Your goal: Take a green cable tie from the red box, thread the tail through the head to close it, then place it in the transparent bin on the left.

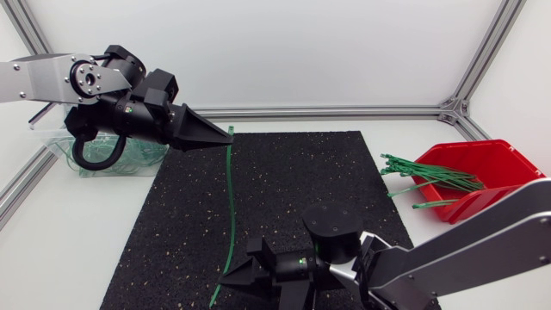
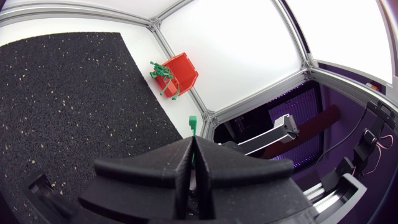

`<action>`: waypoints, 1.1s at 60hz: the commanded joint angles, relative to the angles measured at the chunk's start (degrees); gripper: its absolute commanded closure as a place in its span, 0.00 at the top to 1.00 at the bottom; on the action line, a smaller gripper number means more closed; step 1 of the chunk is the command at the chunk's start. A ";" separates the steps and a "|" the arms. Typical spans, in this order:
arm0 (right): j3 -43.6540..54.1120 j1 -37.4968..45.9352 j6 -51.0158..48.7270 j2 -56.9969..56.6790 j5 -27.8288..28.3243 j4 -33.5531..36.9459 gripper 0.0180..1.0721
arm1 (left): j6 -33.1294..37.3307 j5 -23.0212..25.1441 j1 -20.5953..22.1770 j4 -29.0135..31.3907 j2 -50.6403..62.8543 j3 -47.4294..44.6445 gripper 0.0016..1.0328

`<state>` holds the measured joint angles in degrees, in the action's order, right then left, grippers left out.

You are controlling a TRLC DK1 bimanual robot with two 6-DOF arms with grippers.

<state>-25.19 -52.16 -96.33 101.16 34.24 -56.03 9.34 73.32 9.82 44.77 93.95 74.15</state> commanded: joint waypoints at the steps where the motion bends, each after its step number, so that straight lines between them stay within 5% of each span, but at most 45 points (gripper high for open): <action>1: 1.28 -0.84 8.53 -1.32 0.04 -1.71 0.05 | 2.70 1.04 0.11 0.75 -2.90 -3.13 0.03; 10: 0.49 -0.84 26.11 -3.96 1.53 -1.71 0.05 | 5.33 0.95 0.72 0.49 -6.85 -7.97 0.03; 48: 2.87 0.57 35.43 -2.38 1.09 -2.07 0.05 | 6.56 0.42 1.95 -1.97 -14.76 -15.26 0.03; 66: 2.43 1.01 56.08 -10.20 -0.49 3.03 0.05 | 5.51 0.16 4.06 -3.20 -16.96 -14.56 0.03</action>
<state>-22.90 -51.53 -46.00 93.84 34.00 -55.07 14.85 73.23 12.86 41.93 78.96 59.92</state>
